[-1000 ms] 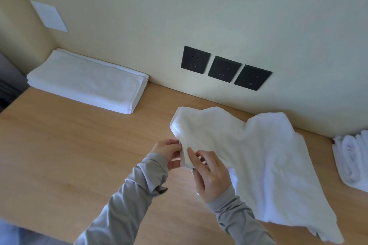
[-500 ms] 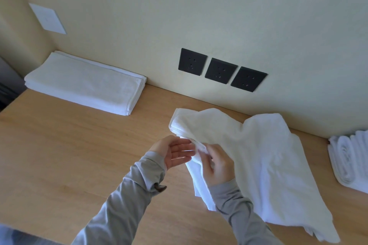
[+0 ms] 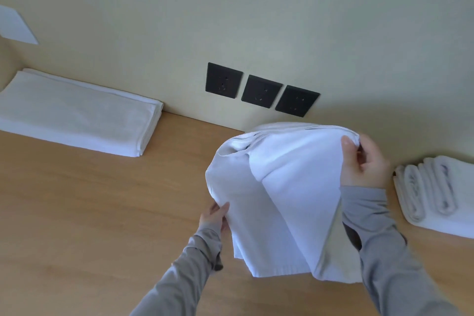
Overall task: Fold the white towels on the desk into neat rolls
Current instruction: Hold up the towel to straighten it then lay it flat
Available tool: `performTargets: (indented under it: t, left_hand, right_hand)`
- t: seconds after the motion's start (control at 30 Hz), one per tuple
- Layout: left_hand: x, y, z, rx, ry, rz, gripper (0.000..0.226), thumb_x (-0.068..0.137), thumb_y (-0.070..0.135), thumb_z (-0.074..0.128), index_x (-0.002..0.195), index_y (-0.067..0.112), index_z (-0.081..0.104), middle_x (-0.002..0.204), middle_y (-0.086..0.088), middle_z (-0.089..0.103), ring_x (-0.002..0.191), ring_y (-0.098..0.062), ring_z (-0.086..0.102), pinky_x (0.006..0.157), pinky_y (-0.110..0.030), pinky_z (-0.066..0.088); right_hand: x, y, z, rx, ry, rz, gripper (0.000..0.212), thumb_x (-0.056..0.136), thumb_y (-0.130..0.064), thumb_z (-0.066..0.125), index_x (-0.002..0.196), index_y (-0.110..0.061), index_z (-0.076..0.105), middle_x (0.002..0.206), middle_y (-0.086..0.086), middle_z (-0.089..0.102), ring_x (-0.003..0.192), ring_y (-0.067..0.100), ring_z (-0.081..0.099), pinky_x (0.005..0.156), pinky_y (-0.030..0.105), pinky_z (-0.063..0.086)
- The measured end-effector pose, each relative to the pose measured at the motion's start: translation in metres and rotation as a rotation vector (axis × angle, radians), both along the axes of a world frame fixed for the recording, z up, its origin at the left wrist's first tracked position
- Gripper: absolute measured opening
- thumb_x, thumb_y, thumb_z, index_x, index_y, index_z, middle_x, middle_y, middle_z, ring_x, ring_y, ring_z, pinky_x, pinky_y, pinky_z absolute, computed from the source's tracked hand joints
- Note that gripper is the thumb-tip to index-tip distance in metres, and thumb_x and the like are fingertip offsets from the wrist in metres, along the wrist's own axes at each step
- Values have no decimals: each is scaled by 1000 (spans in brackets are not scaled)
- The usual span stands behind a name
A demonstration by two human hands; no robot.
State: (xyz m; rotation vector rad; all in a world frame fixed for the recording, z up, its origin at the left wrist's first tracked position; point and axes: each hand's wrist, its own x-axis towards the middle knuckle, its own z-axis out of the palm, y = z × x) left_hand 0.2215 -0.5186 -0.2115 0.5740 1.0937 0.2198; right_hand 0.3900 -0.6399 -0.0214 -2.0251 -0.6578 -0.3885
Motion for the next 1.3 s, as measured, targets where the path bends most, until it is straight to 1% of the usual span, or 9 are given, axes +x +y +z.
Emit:
performTargets:
  t: [0.1,0.2,0.33,0.43,0.67,0.8,0.97,1.1,1.3]
  left_hand:
    - [7,4,2,83,9,-93,15,85,10,67,99,9,63,77,-4,64,56,-15,57,46,-17,46]
    - [12,9,1,210,70,-237,17,81,11,72,92,5,61,76,-8,54,55,-14,49,52,-18,45]
    - [8,3,1,606,165,-625,57,54,37,80,93,-1,64,98,-9,54,86,-23,57,82,-32,49]
    - [-5,-10,1,600,142,-715,55,51,36,81,98,13,63,109,5,56,98,-18,61,91,-35,50]
    - [-15,-26,26,513,78,-423,33,75,19,74,103,8,59,90,-7,69,88,-28,65,71,-34,54]
    - [-10,-29,57,197,-126,-186,21,82,-1,66,101,8,60,89,-15,69,80,-33,67,66,-48,57]
    - [5,-37,85,-10,-237,-11,8,85,-3,61,91,2,62,72,-12,64,52,-21,63,46,-30,53]
    - [8,-44,94,-106,-280,112,8,84,-5,60,80,1,60,55,-4,60,37,-10,50,39,-16,43]
    - [6,-71,97,-162,-439,158,8,76,-1,60,83,-2,58,48,-5,50,42,-13,51,45,-23,48]
  right_hand:
    - [-2,-4,-13,-58,-8,-7,26,87,-18,50,67,-1,51,57,4,32,56,10,25,49,12,27]
    - [1,-2,-21,-31,21,-7,29,86,-19,49,62,-5,40,55,0,24,55,10,23,46,12,24]
    - [15,0,-18,-14,98,-51,31,84,-24,47,61,-7,36,54,-1,19,54,11,18,45,18,20]
    - [26,1,-14,20,142,-49,31,82,-26,45,61,-8,32,58,3,19,58,13,14,50,25,16]
    - [27,1,-17,-7,125,-14,35,89,-18,50,61,-5,34,59,9,22,61,20,20,51,27,16]
    - [-8,-10,-28,-23,-110,156,21,89,-9,50,77,3,63,66,-4,49,62,6,43,60,11,34]
    - [-57,-33,-73,-191,-404,445,39,96,-12,37,90,5,70,81,12,66,74,21,58,67,27,48]
    - [-70,-46,-93,-182,-332,430,42,97,-15,34,89,4,71,81,10,66,77,17,56,69,24,47]
    - [-81,-50,-103,-118,-149,337,27,89,-11,46,90,-1,71,85,6,64,81,13,58,75,17,46]
